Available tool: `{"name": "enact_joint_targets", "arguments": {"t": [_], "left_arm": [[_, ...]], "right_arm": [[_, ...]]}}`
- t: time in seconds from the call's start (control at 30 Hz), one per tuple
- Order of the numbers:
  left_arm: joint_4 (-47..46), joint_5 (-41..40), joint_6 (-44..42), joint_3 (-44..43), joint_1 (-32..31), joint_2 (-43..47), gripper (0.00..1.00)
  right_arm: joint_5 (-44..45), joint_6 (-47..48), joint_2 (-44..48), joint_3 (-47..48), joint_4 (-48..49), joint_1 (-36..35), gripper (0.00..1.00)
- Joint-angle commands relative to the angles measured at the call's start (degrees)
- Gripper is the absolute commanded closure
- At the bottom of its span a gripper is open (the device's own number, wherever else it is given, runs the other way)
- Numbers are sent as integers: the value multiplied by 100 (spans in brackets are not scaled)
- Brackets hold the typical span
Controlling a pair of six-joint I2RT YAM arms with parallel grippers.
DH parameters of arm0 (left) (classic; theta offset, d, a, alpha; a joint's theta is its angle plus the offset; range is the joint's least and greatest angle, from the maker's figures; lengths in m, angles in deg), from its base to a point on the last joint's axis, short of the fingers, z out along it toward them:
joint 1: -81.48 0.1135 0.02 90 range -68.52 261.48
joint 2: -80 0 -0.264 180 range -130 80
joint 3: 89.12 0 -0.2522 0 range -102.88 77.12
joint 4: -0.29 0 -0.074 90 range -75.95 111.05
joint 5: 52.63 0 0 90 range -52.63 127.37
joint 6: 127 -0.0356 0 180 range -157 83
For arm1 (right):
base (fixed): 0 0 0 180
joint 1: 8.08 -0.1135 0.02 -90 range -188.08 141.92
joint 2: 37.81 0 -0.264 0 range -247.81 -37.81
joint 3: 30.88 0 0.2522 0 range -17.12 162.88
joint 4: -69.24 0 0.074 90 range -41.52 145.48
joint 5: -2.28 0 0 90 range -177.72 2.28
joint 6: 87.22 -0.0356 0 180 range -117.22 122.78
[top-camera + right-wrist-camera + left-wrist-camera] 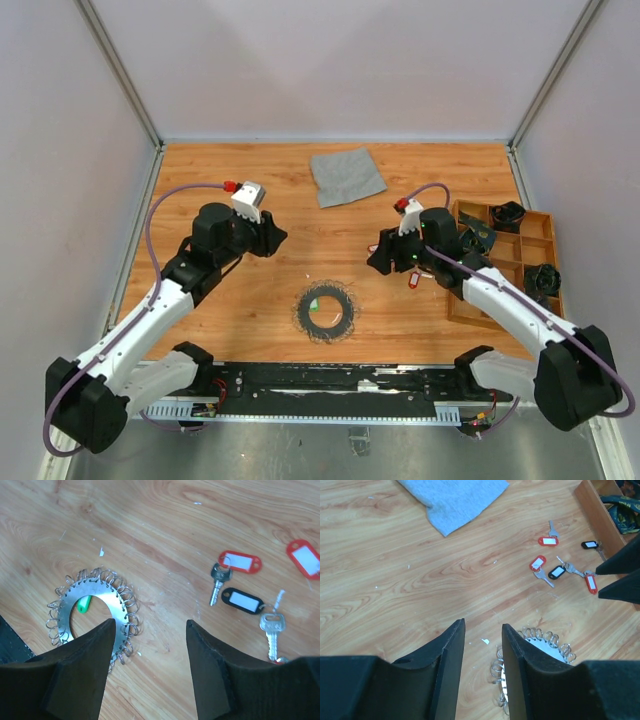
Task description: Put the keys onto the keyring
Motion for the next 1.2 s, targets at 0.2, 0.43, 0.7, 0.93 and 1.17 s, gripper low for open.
{"name": "enact_joint_targets", "arguments": {"t": [0.2,0.43,0.7,0.93,1.17], "left_arm": [[-437,100,-25,-79,47,-256,57],[-527,-35,-25,-105,46,-416,56],[-546,133,-25,-122,85,-621,56],[-532,253,-40,-148,106,-750,56],[-538,352,-32,-146,126,-722,56]], "right_arm": [[-119,-906,659,-928,75,282,43],[-345,-545,480,-1061,-78,256,48],[-549,-3,277,-809,-462,-163,52],[360,72,241,-324,-1042,-1204,63],[679,-14,-226,49,-1280,-1869,63]]}}
